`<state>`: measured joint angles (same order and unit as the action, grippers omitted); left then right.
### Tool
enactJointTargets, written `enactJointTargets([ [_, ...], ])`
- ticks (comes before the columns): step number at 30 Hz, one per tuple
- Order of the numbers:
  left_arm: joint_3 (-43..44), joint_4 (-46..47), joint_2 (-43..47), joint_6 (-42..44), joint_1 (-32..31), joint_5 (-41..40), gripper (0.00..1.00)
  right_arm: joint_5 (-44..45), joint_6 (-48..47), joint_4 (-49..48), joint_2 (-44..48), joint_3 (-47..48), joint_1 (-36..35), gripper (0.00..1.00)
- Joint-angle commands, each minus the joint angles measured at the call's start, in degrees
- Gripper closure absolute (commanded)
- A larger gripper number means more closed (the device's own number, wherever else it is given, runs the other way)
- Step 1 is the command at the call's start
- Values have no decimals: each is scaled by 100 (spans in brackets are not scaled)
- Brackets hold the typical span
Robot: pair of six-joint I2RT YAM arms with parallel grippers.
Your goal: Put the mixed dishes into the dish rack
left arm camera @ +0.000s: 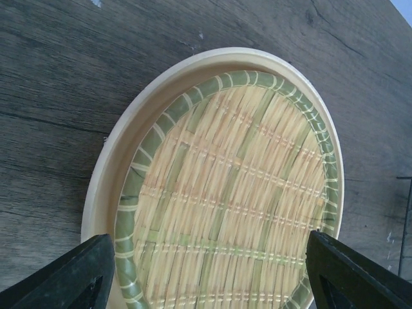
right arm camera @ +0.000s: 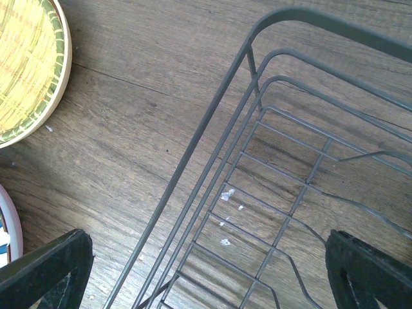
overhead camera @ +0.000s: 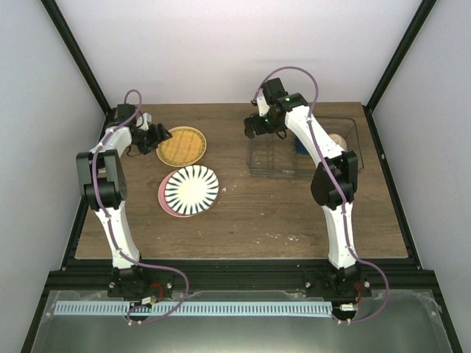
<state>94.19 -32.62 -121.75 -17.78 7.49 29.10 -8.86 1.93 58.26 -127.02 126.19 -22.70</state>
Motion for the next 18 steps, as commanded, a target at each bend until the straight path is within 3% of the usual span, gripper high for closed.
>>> enactJointTargets([
  [1, 171, -115, -122, 115, -14, -68, 18, 65, -82, 54, -77, 134, -42, 0],
  [18, 845, -781, -520, 450, -288, -698, 18, 255, -124, 28, 18, -31, -46, 0],
])
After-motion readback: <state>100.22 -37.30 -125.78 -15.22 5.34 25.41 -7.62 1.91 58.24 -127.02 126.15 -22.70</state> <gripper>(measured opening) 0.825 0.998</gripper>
